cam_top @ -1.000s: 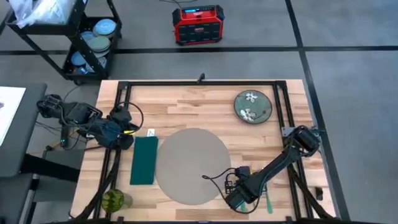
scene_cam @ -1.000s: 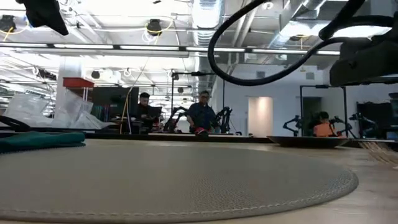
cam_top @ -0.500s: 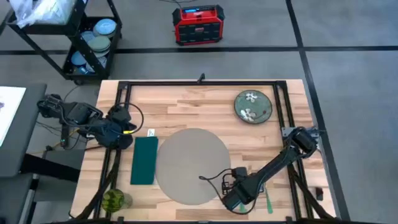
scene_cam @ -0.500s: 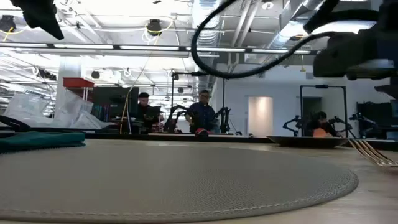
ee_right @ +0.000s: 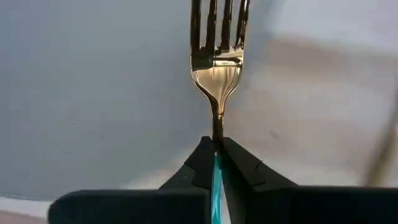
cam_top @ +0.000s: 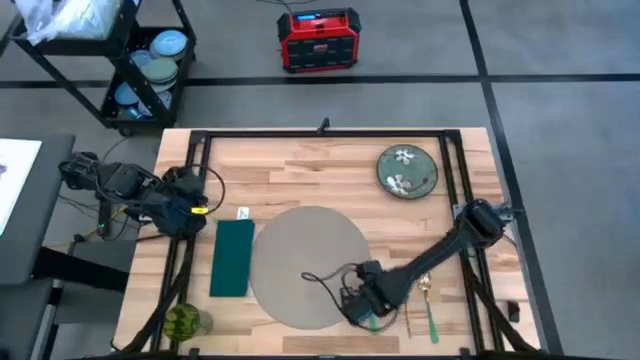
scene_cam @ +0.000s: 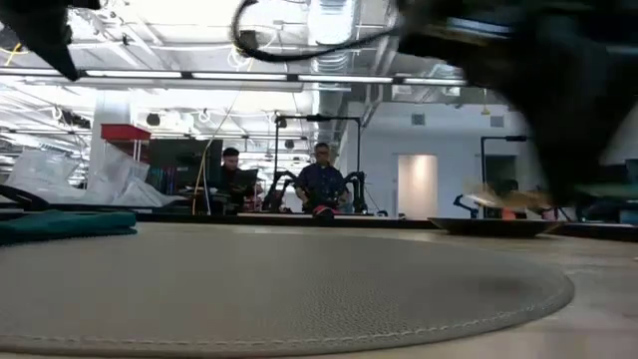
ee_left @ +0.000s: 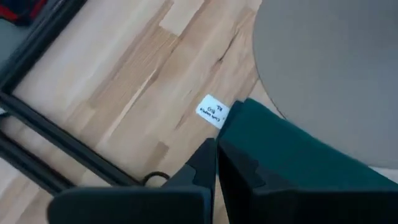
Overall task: Set table place
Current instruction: Put the green fork on top of the blue table napkin
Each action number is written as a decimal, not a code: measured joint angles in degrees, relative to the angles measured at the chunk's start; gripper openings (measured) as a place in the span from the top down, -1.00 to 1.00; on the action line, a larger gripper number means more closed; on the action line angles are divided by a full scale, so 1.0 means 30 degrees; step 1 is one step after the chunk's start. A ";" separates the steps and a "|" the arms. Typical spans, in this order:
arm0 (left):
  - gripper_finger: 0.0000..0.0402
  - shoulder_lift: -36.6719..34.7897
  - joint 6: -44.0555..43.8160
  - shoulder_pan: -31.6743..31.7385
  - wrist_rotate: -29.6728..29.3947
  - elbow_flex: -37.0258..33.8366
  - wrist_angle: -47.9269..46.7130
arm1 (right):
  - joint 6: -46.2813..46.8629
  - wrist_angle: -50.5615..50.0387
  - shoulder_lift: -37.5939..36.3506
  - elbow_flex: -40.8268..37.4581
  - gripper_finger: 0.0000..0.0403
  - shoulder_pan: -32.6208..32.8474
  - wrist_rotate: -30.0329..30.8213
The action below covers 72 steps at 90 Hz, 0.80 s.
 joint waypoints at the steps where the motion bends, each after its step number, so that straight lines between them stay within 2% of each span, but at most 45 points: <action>1: 1.00 -0.0293 -0.0135 0.0000 0.0023 -0.0084 -0.0014 | -0.0335 -0.0014 0.0000 0.0118 1.00 -0.0187 0.0069; 15: 1.00 -0.4450 -0.2057 0.0000 0.1238 -0.1309 -0.0038 | -0.4941 -0.0021 0.0128 0.2032 1.00 -0.2789 0.0668; 28: 1.00 -0.7444 -0.3485 0.0007 0.2219 -0.2117 -0.0032 | -0.8707 -0.0102 0.1475 0.4952 1.00 -0.4864 0.0687; 37: 1.00 -0.8434 -0.3571 0.0007 0.2361 -0.2438 -0.0032 | -1.0728 -0.0183 0.3184 0.8025 1.00 -0.5808 0.0664; 53: 1.00 -0.8642 -0.2953 0.0007 0.2359 -0.2497 0.0037 | -1.3076 -0.0816 0.7509 1.4799 1.00 -0.6519 -0.0138; 61: 1.00 -0.8648 -0.2706 0.0007 0.2356 -0.2490 0.0024 | -1.2736 0.2667 0.7497 1.3359 1.00 -0.6507 -0.1481; 72: 1.00 -0.8638 -0.2707 0.0007 0.2353 -0.2490 0.0035 | -1.2422 0.2599 0.8123 1.3811 1.00 -0.6251 -0.2045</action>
